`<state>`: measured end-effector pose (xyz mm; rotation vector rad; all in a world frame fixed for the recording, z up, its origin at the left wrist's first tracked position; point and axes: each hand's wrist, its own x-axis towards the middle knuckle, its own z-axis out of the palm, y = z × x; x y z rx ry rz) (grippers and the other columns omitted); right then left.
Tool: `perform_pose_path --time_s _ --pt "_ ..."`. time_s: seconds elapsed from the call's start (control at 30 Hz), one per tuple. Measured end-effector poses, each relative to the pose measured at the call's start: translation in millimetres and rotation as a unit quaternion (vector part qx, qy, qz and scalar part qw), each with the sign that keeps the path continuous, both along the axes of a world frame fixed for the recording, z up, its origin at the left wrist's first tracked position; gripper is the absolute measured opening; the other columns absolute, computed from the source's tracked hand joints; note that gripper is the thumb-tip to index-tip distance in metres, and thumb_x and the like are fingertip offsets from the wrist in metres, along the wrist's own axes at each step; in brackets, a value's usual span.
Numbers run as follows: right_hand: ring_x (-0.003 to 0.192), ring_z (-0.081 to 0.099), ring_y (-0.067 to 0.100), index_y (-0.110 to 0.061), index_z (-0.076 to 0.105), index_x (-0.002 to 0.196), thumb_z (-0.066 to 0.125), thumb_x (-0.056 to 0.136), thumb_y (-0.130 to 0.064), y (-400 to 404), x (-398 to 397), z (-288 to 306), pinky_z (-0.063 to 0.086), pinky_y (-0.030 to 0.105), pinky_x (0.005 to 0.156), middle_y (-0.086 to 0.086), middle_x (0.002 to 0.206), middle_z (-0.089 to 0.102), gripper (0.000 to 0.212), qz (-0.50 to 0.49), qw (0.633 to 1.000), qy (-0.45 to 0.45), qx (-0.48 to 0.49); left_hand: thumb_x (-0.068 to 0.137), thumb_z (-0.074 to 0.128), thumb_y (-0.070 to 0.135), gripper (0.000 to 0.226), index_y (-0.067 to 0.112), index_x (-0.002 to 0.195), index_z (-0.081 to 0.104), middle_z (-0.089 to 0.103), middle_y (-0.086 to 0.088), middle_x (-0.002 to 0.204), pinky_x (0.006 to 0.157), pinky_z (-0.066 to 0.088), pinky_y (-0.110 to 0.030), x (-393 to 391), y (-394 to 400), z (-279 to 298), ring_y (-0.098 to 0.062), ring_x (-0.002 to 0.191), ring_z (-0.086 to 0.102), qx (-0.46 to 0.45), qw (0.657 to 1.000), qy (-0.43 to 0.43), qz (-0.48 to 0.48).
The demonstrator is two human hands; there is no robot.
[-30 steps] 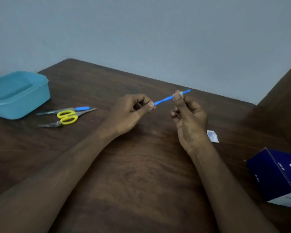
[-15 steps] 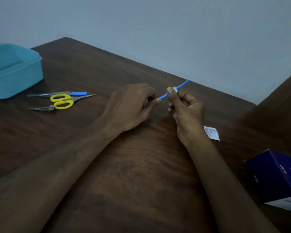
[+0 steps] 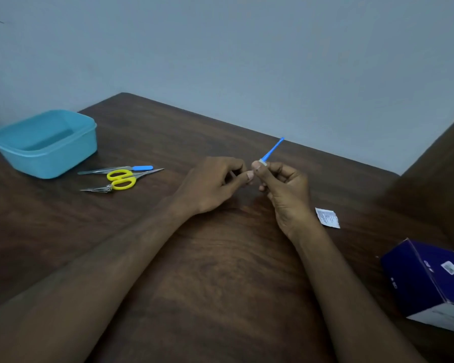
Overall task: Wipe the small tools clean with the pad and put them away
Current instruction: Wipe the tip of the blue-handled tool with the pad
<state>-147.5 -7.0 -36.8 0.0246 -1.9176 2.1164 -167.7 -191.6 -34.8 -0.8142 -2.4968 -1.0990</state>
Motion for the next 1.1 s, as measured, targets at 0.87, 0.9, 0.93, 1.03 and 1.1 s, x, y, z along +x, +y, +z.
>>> perform_pose_path --time_s 0.87,0.9,0.93,1.03,1.1 --pt "0.057 0.047 0.013 -0.011 0.08 0.082 0.086 0.088 -0.022 1 -4 5 0.045 0.028 0.062 0.004 0.064 0.056 0.014 -0.076 0.993 0.005 -0.094 0.108 0.063 0.026 0.024 0.026 0.087 0.073 0.073 0.013 0.084 0.069 0.047 -0.016 0 -2 4 -0.008 0.084 0.07 0.026 0.998 0.023 -0.053" --pt "0.057 0.046 0.013 -0.011 0.08 0.084 0.086 0.088 -0.022 3 -5 5 0.044 0.029 0.063 0.003 0.064 0.055 0.014 -0.093 0.989 0.01 -0.118 0.108 0.064 0.025 0.023 0.025 0.087 0.074 0.073 0.013 0.085 0.069 0.046 -0.014 1 -2 5 -0.007 0.085 0.07 0.027 0.998 0.023 -0.058" --pt "0.056 0.046 0.012 -0.011 0.08 0.084 0.086 0.088 -0.021 5 -6 6 0.044 0.029 0.063 0.003 0.065 0.055 0.013 -0.107 0.985 0.014 -0.136 0.108 0.064 0.024 0.022 0.025 0.088 0.074 0.074 0.013 0.085 0.07 0.045 -0.013 1 -1 6 -0.006 0.086 0.07 0.026 0.998 0.021 -0.06" --pt "0.053 0.045 0.008 -0.012 0.078 0.084 0.087 0.087 -0.016 5 -6 7 0.042 0.03 0.064 0.0 0.064 0.054 0.01 -0.12 0.975 0.011 -0.184 0.107 0.065 0.024 0.022 0.026 0.088 0.075 0.074 0.013 0.087 0.071 0.045 -0.014 1 -1 5 -0.006 0.087 0.07 0.016 0.998 0.02 -0.062" --pt "0.053 0.045 0.006 -0.012 0.078 0.087 0.086 0.088 -0.014 5 -4 8 0.042 0.029 0.065 -0.001 0.065 0.055 0.008 -0.106 0.973 0.004 -0.206 0.107 0.065 0.026 0.022 0.027 0.088 0.074 0.073 0.014 0.087 0.071 0.045 -0.014 1 -2 5 -0.007 0.086 0.069 0.012 0.998 0.018 -0.058"
